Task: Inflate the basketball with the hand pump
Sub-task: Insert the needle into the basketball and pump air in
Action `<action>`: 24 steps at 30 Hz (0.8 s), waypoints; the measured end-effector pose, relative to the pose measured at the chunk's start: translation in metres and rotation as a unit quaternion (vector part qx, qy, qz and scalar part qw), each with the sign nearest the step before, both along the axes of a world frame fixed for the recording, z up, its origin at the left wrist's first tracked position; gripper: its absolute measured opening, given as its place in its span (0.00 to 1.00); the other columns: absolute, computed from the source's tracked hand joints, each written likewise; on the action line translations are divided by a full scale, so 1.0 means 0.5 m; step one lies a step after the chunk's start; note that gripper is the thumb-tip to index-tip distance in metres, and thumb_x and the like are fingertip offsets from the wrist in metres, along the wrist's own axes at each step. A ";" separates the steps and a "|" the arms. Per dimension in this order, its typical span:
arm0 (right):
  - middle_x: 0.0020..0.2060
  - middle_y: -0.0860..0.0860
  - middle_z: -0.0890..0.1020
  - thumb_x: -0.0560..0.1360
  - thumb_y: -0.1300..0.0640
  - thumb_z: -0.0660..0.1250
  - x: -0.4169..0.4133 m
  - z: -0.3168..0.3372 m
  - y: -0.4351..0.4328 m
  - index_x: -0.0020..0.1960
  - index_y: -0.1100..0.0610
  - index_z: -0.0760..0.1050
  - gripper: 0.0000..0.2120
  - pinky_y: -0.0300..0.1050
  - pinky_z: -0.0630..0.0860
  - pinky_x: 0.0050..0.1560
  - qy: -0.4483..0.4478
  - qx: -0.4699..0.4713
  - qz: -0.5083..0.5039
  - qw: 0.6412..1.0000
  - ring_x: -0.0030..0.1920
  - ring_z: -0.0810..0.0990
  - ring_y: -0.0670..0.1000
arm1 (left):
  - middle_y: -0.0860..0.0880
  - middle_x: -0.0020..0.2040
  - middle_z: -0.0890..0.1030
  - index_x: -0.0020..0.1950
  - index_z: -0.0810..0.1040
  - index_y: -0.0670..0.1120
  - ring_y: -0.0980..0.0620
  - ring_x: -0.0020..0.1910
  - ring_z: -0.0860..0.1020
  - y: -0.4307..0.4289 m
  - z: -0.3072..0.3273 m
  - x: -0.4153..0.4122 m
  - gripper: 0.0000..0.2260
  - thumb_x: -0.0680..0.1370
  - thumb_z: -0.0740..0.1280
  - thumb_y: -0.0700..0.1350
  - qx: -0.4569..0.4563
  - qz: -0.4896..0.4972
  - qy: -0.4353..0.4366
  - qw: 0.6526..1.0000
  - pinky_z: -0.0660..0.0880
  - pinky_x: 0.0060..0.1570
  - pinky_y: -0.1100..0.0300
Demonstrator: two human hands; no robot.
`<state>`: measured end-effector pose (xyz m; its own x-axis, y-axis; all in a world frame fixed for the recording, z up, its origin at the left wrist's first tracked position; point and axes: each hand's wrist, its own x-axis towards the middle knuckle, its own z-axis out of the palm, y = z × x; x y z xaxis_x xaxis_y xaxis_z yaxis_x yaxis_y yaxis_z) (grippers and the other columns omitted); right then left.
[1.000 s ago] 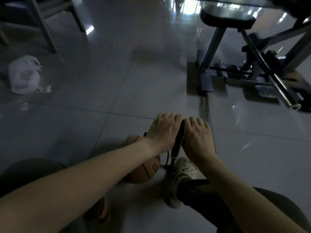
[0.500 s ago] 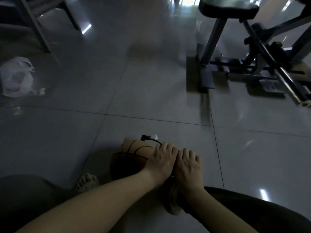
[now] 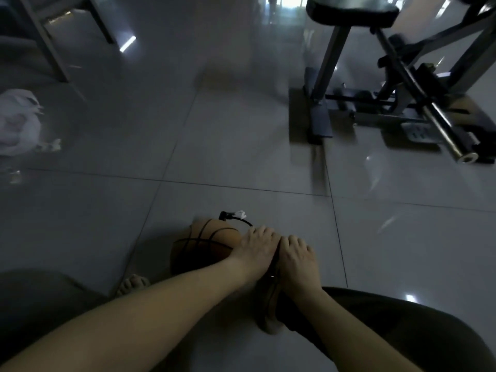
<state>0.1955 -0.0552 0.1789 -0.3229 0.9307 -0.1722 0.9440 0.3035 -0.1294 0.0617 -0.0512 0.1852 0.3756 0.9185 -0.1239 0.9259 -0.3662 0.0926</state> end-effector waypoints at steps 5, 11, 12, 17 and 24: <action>0.45 0.52 0.74 0.68 0.54 0.73 -0.009 0.154 0.037 0.52 0.55 0.72 0.15 0.46 0.73 0.45 0.063 0.195 0.058 0.977 0.44 0.73 0.52 | 0.45 0.52 0.75 0.57 0.73 0.44 0.46 0.48 0.73 0.024 0.163 -0.057 0.23 0.74 0.46 0.54 0.104 0.000 -0.106 0.989 0.65 0.45 0.56; 0.40 0.51 0.73 0.75 0.54 0.58 -0.017 0.204 0.038 0.47 0.55 0.72 0.06 0.45 0.70 0.40 0.062 0.260 0.065 0.961 0.38 0.68 0.50 | 0.46 0.44 0.75 0.49 0.72 0.45 0.48 0.40 0.70 0.018 0.194 -0.054 0.15 0.73 0.50 0.50 0.204 -0.011 -0.127 0.971 0.63 0.40 0.56; 0.39 0.51 0.72 0.75 0.55 0.54 -0.010 0.177 0.020 0.47 0.56 0.72 0.09 0.45 0.68 0.39 0.060 0.249 0.065 0.965 0.38 0.68 0.51 | 0.45 0.44 0.75 0.48 0.73 0.45 0.47 0.40 0.71 0.007 0.164 -0.042 0.15 0.73 0.50 0.50 0.194 -0.012 -0.124 0.973 0.65 0.39 0.55; 0.41 0.54 0.73 0.70 0.55 0.55 0.002 0.069 -0.011 0.49 0.57 0.72 0.12 0.46 0.69 0.39 0.038 0.178 0.053 0.982 0.38 0.69 0.53 | 0.44 0.46 0.76 0.51 0.73 0.45 0.45 0.43 0.72 -0.015 0.035 -0.012 0.11 0.77 0.53 0.47 0.153 0.023 -0.059 0.986 0.74 0.44 0.50; 0.44 0.53 0.73 0.73 0.57 0.66 -0.002 -0.022 0.022 0.51 0.55 0.71 0.08 0.46 0.70 0.41 0.006 0.080 0.038 0.996 0.41 0.70 0.53 | 0.45 0.46 0.73 0.50 0.71 0.46 0.46 0.43 0.71 0.008 -0.062 -0.007 0.05 0.76 0.58 0.43 0.127 0.016 0.004 0.992 0.67 0.41 0.53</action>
<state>0.1946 -0.0442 0.1678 -0.3938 0.9190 -0.0191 0.9165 0.3909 -0.0845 0.0582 -0.0472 0.1543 0.3464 0.9316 0.1103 0.9375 -0.3478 -0.0074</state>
